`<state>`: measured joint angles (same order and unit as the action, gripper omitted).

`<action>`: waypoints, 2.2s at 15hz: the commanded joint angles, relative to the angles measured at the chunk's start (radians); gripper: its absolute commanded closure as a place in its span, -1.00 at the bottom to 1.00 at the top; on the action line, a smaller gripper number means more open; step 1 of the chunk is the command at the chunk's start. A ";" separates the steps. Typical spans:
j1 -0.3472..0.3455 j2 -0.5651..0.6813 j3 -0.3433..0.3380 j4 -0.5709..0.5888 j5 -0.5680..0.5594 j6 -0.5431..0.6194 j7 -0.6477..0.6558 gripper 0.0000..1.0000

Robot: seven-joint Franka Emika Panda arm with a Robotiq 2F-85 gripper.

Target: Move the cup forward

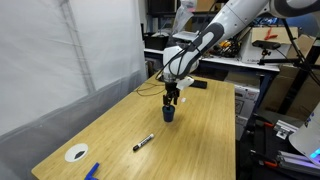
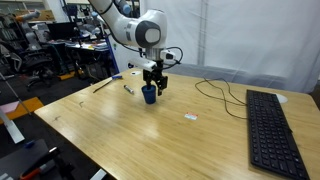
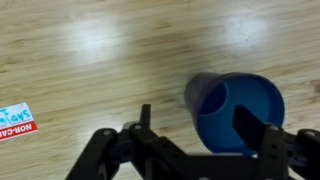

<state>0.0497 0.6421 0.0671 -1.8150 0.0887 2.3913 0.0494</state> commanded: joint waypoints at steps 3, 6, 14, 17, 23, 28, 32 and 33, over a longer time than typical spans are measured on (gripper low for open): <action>-0.005 0.009 0.003 0.013 0.015 -0.011 -0.002 0.24; -0.004 0.008 0.004 0.011 0.014 -0.008 -0.003 0.65; -0.015 -0.001 0.048 0.006 0.019 -0.040 -0.083 0.98; 0.000 -0.022 0.068 -0.025 -0.015 -0.081 -0.160 0.98; 0.028 -0.069 0.080 -0.107 -0.053 -0.119 -0.241 0.98; 0.059 -0.117 0.095 -0.206 -0.130 -0.083 -0.331 0.98; 0.063 -0.171 0.099 -0.304 -0.209 -0.021 -0.397 0.98; 0.057 -0.186 0.102 -0.330 -0.218 0.009 -0.421 0.98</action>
<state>0.1193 0.5070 0.1659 -2.0522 -0.0872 2.3154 -0.3097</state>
